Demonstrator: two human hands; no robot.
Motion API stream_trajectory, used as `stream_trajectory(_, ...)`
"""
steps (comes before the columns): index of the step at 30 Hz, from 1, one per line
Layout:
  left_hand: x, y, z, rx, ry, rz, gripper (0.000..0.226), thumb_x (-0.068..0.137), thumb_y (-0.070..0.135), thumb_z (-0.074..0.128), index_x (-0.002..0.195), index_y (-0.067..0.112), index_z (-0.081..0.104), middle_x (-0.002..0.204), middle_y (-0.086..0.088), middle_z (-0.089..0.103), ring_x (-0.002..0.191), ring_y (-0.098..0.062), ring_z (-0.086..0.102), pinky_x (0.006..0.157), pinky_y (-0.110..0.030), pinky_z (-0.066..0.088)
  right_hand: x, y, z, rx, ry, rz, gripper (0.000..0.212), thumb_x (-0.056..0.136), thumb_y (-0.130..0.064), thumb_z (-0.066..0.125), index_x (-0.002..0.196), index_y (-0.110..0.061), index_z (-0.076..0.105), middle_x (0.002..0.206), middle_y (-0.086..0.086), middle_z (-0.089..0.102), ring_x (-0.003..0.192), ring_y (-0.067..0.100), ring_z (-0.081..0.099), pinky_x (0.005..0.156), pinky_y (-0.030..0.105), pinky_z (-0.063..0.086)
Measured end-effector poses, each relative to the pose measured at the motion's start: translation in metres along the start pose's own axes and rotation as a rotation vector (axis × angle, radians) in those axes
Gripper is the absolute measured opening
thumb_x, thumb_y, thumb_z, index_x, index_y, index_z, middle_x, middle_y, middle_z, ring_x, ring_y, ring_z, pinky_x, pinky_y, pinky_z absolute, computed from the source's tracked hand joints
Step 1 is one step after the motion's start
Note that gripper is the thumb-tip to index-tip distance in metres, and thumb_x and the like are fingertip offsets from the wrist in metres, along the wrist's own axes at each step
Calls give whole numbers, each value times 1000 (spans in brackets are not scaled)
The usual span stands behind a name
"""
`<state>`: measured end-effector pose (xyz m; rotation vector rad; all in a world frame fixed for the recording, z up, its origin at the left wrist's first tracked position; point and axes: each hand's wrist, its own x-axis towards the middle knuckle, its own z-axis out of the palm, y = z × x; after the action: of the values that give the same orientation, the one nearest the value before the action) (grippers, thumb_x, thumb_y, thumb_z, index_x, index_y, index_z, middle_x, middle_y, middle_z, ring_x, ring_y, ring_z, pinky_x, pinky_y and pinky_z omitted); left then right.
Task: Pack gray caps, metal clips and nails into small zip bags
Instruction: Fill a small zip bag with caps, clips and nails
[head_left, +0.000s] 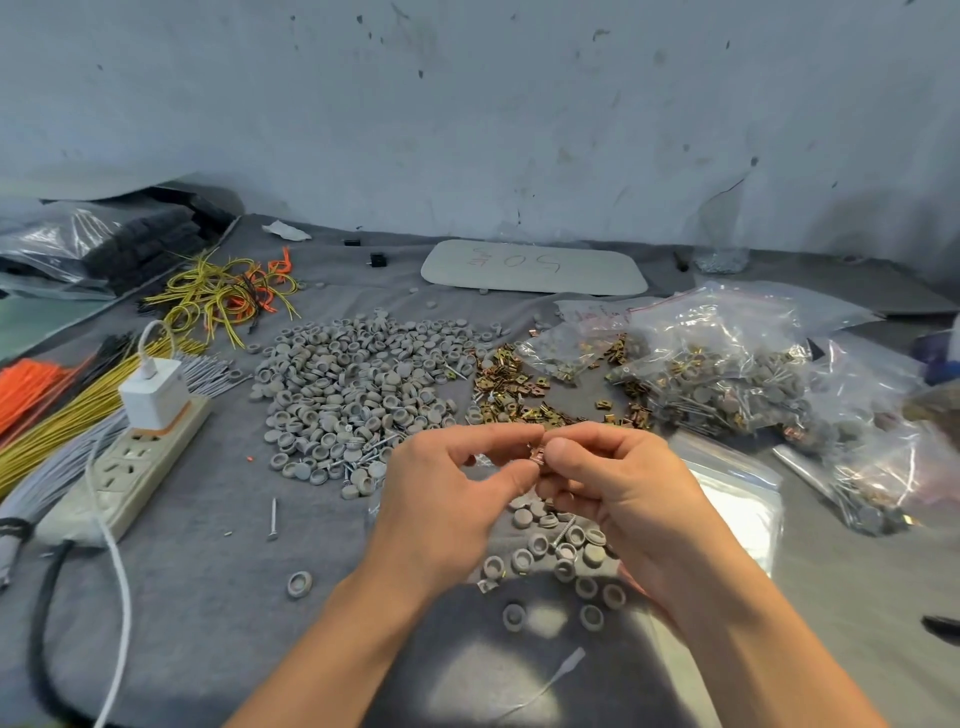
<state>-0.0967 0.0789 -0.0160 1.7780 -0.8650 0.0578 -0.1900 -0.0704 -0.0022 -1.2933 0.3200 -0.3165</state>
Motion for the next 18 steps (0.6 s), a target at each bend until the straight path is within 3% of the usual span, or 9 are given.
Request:
stream_trajectory(5,-1,1,-2,-10,-4,-37,33,81,19,86,102,43,80,88,28,76,91,9,70,80,-4,46,-1,1,1,-116,46,-65,26,75,8,82,88,-15,82,77,20,75,66,25,71,61,25,57)
stream_trajectory(12,-3,4,-10,51,-4,16,33,71,34,83,104,41,81,88,30,75,89,10,70,79,-5,49,-3,0,6,-275,63,-147,33,75,12,79,86,-19,81,77,13,78,71,26,78,64,25,59)
stream_trajectory(18,-4,3,-11,51,-7,4,33,73,20,91,102,34,83,89,29,75,85,9,71,78,-8,53,-3,1,6,-350,35,-154,37,78,13,75,87,-23,83,76,12,78,73,29,78,70,33,64)
